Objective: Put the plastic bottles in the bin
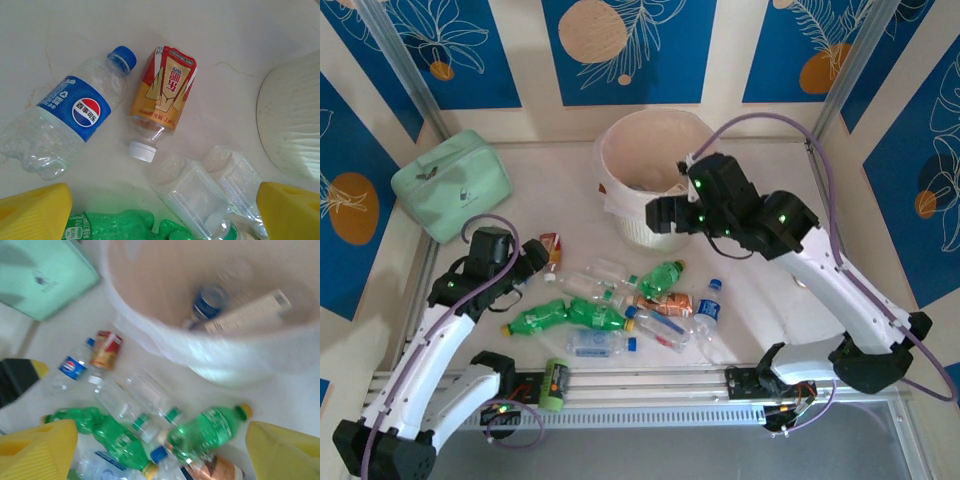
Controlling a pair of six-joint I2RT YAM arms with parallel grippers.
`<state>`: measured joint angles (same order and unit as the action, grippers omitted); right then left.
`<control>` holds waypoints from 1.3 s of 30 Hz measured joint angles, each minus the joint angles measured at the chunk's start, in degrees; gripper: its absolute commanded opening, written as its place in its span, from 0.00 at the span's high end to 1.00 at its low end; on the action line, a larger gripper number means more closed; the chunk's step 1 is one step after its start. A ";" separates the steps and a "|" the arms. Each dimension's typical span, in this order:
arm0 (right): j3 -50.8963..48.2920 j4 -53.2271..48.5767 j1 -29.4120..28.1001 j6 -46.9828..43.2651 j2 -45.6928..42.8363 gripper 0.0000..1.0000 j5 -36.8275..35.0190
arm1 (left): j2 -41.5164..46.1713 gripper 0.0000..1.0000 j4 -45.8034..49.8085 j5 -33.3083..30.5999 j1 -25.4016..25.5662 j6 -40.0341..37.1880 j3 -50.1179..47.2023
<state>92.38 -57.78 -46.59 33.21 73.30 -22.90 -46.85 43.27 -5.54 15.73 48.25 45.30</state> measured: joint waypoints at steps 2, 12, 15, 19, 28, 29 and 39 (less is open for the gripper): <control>-6.21 -0.28 -0.24 2.49 -2.36 0.12 -1.14 | -1.14 0.10 -0.96 1.05 -0.02 -0.02 -0.17; -32.79 -2.34 3.23 18.78 -5.09 0.11 -0.17 | -4.98 0.15 -7.69 8.26 -0.11 0.04 -0.68; -37.29 -1.77 8.33 21.00 -4.39 0.11 2.80 | -5.03 0.16 -8.41 9.05 -0.13 -0.11 -0.68; -41.86 0.44 14.49 22.01 -3.89 0.11 7.02 | -5.01 0.16 -8.98 10.01 -0.13 -0.09 -0.70; -44.50 6.47 20.22 21.68 1.46 0.13 13.31 | -4.70 0.19 -10.69 12.22 -0.13 -0.02 -0.79; -44.50 6.99 20.46 21.57 2.67 0.15 13.35 | -4.70 0.19 -11.10 12.83 -0.13 0.13 -0.79; -43.30 8.76 20.74 20.74 11.67 0.24 14.16 | -4.07 0.19 -12.87 16.15 -0.13 0.81 -0.79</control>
<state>49.08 -49.01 -25.85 53.95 84.97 -8.73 -50.92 30.39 10.61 15.59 49.06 44.51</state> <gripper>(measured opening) 0.778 0.808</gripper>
